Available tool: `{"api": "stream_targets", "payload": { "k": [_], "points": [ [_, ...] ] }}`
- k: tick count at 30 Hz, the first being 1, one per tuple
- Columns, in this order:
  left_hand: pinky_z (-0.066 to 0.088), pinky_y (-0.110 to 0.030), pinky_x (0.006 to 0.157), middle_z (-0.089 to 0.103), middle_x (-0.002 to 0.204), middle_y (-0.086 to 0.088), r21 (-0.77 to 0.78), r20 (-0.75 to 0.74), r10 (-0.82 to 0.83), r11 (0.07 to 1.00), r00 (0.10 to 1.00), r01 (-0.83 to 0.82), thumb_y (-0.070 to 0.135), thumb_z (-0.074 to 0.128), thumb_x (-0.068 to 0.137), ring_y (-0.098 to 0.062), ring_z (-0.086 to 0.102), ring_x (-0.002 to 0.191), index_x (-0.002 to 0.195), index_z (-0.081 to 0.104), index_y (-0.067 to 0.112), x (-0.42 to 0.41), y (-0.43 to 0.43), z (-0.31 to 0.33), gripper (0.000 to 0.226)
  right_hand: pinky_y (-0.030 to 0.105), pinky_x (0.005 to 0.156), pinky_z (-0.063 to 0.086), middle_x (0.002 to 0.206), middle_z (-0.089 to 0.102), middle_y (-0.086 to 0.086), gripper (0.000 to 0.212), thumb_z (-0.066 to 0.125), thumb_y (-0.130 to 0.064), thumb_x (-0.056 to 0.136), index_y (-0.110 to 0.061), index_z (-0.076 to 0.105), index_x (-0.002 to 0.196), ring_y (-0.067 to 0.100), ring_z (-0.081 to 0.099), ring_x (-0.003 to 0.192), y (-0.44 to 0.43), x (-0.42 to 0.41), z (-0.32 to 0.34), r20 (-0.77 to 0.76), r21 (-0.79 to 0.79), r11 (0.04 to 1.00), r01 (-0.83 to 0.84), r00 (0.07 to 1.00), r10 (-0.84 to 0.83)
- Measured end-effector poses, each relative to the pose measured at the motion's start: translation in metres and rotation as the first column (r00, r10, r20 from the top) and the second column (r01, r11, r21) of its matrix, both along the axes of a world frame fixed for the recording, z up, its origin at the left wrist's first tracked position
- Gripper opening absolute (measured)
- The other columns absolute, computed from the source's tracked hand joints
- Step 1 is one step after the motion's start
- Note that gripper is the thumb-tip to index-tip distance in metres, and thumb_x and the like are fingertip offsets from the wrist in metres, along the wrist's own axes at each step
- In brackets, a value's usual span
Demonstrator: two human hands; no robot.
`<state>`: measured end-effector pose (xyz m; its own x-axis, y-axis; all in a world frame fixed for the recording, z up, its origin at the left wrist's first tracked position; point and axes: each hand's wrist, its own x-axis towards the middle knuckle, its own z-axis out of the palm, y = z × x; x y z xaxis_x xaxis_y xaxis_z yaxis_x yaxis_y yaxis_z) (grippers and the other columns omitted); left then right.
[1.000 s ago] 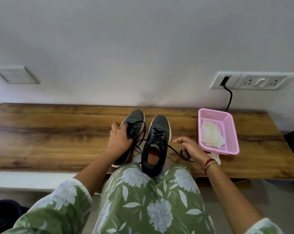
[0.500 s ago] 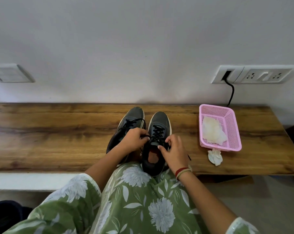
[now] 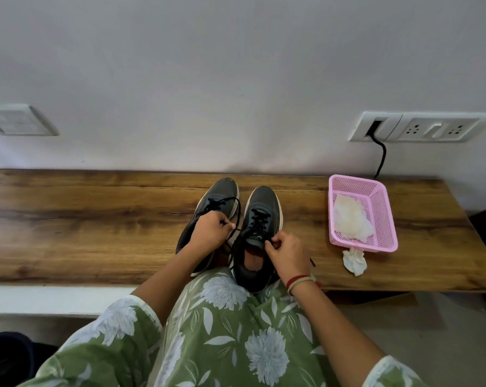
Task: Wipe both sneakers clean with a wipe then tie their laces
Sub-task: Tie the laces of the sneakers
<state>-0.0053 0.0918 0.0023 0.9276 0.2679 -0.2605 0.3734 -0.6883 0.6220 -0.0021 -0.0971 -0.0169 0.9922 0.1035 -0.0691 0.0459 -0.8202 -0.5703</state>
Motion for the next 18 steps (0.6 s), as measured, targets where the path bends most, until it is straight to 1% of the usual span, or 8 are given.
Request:
{"api": "stream_targets", "payload": {
  "k": [3, 5, 7, 9, 11, 14, 16, 18],
  "points": [
    [0.038, -0.028, 0.058, 0.057, 0.070, 0.001, 0.155, 0.050, -0.015, 0.988, 0.999, 0.007, 0.023, 0.058, 0.092, -0.019, 0.056, 0.071, 0.085, 0.064, 0.010, -0.006, 0.004, 0.002, 0.017, 0.031, 0.067, 0.047, 0.088, 0.064, 0.003, 0.017, 0.062, -0.030, 0.083, -0.013, 0.064, 0.085, 0.021, 0.059, 0.081, 0.002, -0.001, 0.000, 0.008, -0.021, 1.000, -0.007, 1.000, 0.008],
    [0.043, -0.031, 0.063, 0.062, 0.084, -0.004, 0.239, 0.071, -0.034, 0.971, 0.997, 0.016, 0.024, 0.056, 0.094, -0.024, 0.060, 0.080, 0.089, 0.065, 0.009, -0.011, 0.002, 0.002, 0.018, 0.032, 0.067, 0.047, 0.087, 0.063, 0.003, 0.017, 0.062, -0.030, 0.083, -0.013, 0.063, 0.084, 0.021, 0.058, 0.080, 0.003, -0.002, 0.001, 0.021, -0.022, 1.000, -0.009, 1.000, 0.010],
    [0.046, -0.034, 0.066, 0.059, 0.098, -0.008, 0.297, 0.064, -0.057, 0.954, 0.996, 0.036, 0.026, 0.054, 0.094, -0.027, 0.061, 0.087, 0.095, 0.065, 0.008, -0.014, 0.000, 0.001, 0.021, 0.031, 0.065, 0.046, 0.084, 0.061, 0.002, 0.016, 0.063, -0.029, 0.083, -0.014, 0.062, 0.082, 0.020, 0.058, 0.078, 0.002, -0.002, 0.000, 0.032, 0.004, 1.000, -0.015, 0.999, 0.015],
    [0.048, -0.036, 0.069, 0.057, 0.103, -0.008, 0.332, 0.037, -0.078, 0.941, 0.996, 0.062, 0.027, 0.053, 0.094, -0.028, 0.061, 0.089, 0.098, 0.064, 0.009, -0.015, -0.001, 0.001, 0.022, 0.030, 0.064, 0.046, 0.080, 0.058, -0.002, 0.016, 0.066, -0.030, 0.082, -0.015, 0.061, 0.081, 0.018, 0.057, 0.076, 0.000, -0.003, -0.002, 0.022, 0.058, 0.998, -0.012, 1.000, 0.011],
    [0.050, -0.034, 0.070, 0.063, 0.101, -0.004, 0.320, 0.046, -0.094, 0.944, 0.994, 0.075, 0.028, 0.054, 0.092, -0.024, 0.062, 0.089, 0.098, 0.065, 0.012, -0.013, 0.001, 0.003, 0.020, 0.029, 0.066, 0.047, 0.082, 0.055, -0.006, 0.017, 0.068, -0.033, 0.080, -0.017, 0.061, 0.085, 0.014, 0.056, 0.078, -0.004, -0.005, -0.004, 0.008, 0.080, 0.997, -0.020, 1.000, 0.019],
    [0.049, -0.031, 0.074, 0.069, 0.098, 0.000, 0.235, 0.030, -0.109, 0.967, 0.994, 0.099, 0.031, 0.056, 0.091, -0.020, 0.063, 0.093, 0.100, 0.066, 0.015, -0.006, -0.001, 0.008, 0.021, 0.028, 0.072, 0.045, 0.093, 0.051, -0.007, 0.028, 0.070, -0.037, 0.078, -0.021, 0.057, 0.098, 0.012, 0.052, 0.084, -0.006, -0.010, -0.009, 0.001, 0.027, 0.999, -0.042, 0.999, 0.042],
    [0.049, -0.030, 0.079, 0.069, 0.102, -0.004, 0.172, -0.045, -0.173, 0.969, 0.984, 0.178, 0.027, 0.056, 0.092, -0.021, 0.063, 0.097, 0.103, 0.067, 0.013, -0.003, -0.011, 0.007, 0.021, 0.026, 0.068, 0.042, 0.092, 0.050, -0.007, 0.029, 0.069, -0.035, 0.079, -0.020, 0.055, 0.098, 0.012, 0.051, 0.083, -0.003, -0.011, -0.009, 0.000, 0.036, 0.999, -0.037, 0.999, 0.037],
    [0.047, -0.030, 0.078, 0.068, 0.098, -0.006, 0.130, -0.088, -0.196, 0.970, 0.977, 0.207, 0.024, 0.055, 0.093, -0.023, 0.062, 0.097, 0.099, 0.066, 0.010, -0.005, -0.019, 0.004, 0.019, 0.024, 0.064, 0.037, 0.087, 0.051, -0.007, 0.025, 0.068, -0.033, 0.079, -0.019, 0.056, 0.095, 0.012, 0.052, 0.079, 0.000, -0.010, -0.009, 0.008, 0.045, 0.998, -0.035, 0.999, 0.034]
  ]
}}
